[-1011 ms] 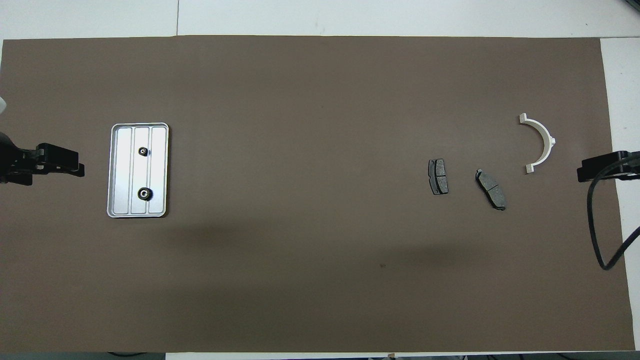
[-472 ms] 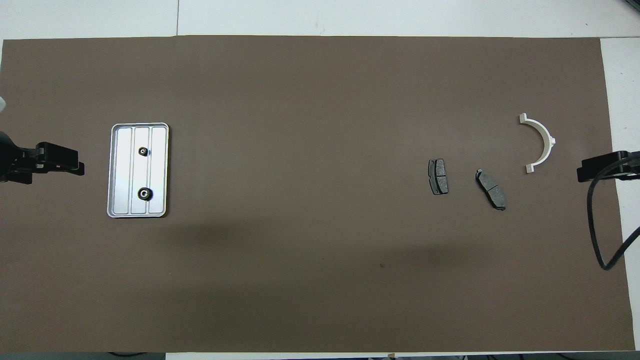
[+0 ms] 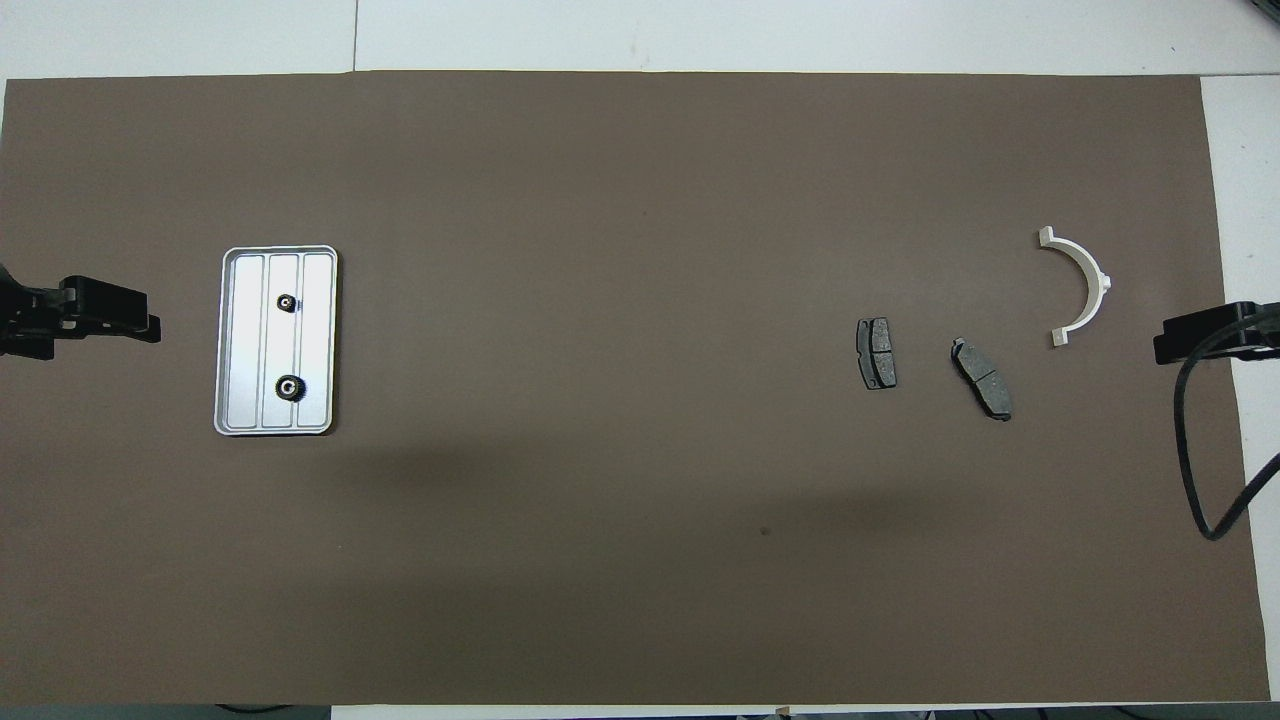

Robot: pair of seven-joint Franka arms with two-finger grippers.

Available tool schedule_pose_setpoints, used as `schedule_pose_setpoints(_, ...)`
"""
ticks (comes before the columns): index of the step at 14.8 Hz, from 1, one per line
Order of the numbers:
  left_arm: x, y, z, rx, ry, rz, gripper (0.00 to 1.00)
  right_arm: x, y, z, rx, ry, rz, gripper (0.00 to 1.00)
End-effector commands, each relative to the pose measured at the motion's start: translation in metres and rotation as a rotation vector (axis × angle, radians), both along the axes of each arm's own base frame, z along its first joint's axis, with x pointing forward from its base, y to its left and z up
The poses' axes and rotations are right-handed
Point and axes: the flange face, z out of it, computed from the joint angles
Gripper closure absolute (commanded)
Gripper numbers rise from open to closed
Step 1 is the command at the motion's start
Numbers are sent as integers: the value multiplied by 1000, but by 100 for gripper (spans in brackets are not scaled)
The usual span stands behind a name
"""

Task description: Pick bearing gear from pile to tray

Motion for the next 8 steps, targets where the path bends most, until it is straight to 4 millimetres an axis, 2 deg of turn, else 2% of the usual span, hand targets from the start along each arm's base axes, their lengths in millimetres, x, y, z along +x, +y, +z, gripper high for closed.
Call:
schedule_pose_setpoints(1, -4, 3, 5, 15, -3, -7, 0, -1, -3, 1, 15, -15, -15, 0)
schedule_pose_setpoints(8, -4, 3, 6, 15, -11, -6, 0, 0, -3, 0, 15, -18, -13, 0)
